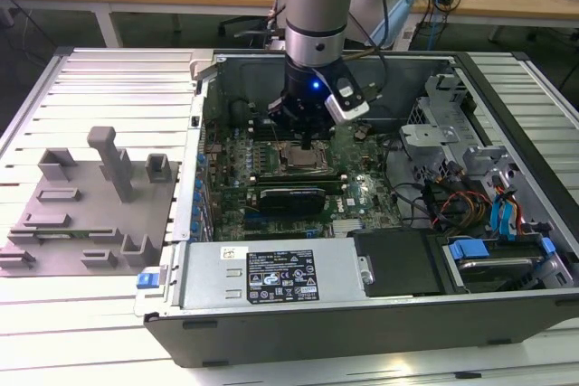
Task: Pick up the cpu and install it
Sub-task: 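Close the cpu cover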
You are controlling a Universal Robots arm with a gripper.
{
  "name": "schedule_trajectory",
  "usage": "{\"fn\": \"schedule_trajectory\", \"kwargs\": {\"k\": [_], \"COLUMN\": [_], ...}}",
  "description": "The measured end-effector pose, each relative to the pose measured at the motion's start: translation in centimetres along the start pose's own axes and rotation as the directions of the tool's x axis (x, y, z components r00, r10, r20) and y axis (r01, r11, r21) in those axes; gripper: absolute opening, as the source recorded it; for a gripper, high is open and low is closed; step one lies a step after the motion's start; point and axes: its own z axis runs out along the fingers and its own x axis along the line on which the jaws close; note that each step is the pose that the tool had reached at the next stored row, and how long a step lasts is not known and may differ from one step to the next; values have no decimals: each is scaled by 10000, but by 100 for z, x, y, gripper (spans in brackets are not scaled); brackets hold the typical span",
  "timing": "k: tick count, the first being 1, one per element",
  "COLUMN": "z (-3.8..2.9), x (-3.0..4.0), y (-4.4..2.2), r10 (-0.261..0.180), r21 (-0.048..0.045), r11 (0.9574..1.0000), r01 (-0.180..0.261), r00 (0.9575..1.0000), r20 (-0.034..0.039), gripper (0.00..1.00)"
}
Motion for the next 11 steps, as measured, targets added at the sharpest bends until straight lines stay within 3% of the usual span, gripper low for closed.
{"fn": "schedule_trajectory", "kwargs": {"k": [8,11], "z": [36,51], "x": [182,220], "y": [4,-2], "r10": [-11,-23], "r21": [0,-1], "r11": [10000,10000], "r01": [11,23], "r00": [10000,10000], "r20": [-1,-1], "gripper": [11,11]}}
